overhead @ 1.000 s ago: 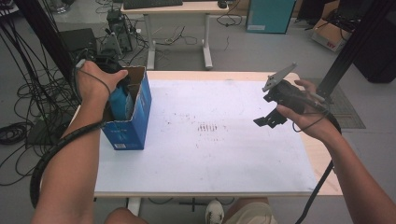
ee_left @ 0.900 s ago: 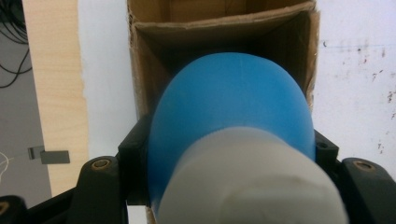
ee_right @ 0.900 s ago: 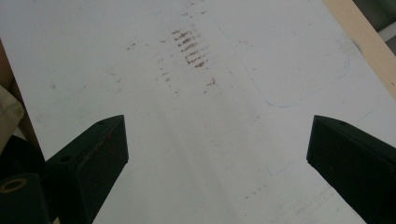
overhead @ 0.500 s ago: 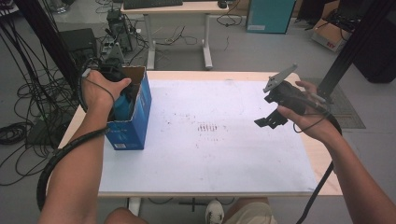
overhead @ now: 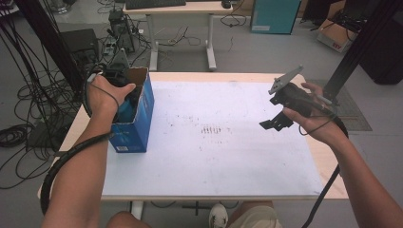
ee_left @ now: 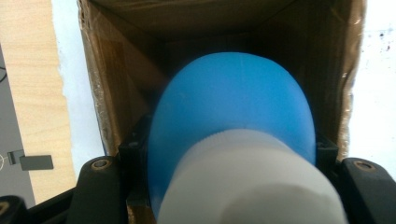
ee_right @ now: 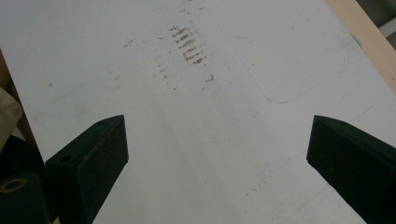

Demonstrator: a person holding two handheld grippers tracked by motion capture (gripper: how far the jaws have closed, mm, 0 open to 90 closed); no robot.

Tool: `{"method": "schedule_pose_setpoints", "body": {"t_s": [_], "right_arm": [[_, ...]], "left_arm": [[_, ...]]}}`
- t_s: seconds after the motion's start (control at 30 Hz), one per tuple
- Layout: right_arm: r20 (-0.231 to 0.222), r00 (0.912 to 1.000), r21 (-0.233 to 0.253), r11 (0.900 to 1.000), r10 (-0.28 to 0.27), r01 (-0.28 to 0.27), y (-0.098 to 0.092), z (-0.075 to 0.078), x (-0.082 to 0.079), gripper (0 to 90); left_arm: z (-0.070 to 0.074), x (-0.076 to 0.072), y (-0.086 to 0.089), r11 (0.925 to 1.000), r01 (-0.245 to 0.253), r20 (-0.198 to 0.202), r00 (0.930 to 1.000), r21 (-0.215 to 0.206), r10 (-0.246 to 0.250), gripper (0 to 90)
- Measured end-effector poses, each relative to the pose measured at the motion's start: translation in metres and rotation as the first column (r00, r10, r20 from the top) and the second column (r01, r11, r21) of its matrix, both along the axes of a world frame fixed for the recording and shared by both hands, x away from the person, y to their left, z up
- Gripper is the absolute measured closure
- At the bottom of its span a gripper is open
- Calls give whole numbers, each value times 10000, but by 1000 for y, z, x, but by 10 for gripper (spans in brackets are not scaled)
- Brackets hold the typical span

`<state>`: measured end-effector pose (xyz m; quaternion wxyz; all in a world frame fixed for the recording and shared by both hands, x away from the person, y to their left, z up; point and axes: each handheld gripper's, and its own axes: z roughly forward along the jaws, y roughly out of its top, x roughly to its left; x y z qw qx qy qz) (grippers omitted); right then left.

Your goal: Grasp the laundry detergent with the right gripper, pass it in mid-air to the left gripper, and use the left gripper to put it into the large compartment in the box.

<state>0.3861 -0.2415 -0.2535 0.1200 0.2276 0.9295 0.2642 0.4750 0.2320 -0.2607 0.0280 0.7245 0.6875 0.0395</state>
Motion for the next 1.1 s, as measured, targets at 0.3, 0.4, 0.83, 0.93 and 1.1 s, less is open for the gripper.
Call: {"method": "schedule_pose_setpoints", "body": {"t_s": [0.3, 0.4, 0.83, 0.93, 1.1], "right_arm": [[-63, 10000, -45, 10000, 11, -11, 1, -1, 2, 54], [8, 9999, -133, 9998, 130, -130, 1, 0, 4, 54], [93, 9999, -299, 9995, 102, -99, 1, 2, 4, 54], [92, 9998, -365, 9992, 164, -160, 2, 2, 4, 54], [112, 9999, -354, 9993, 127, -123, 0, 3, 3, 54]], "left_arm": [[-13, 0, 1, 9999, 97, -220, 9997, 30, -96, 374], [-15, 0, 2, 9999, 144, -163, 9998, 21, -144, 374], [-17, 1, 3, 9998, 192, -142, 9997, -49, -193, 373], [-17, 1, 3, 9998, 188, -143, 9997, -46, -189, 373], [-17, 1, 2, 9998, 200, -152, 9997, -6, -200, 373]]}}
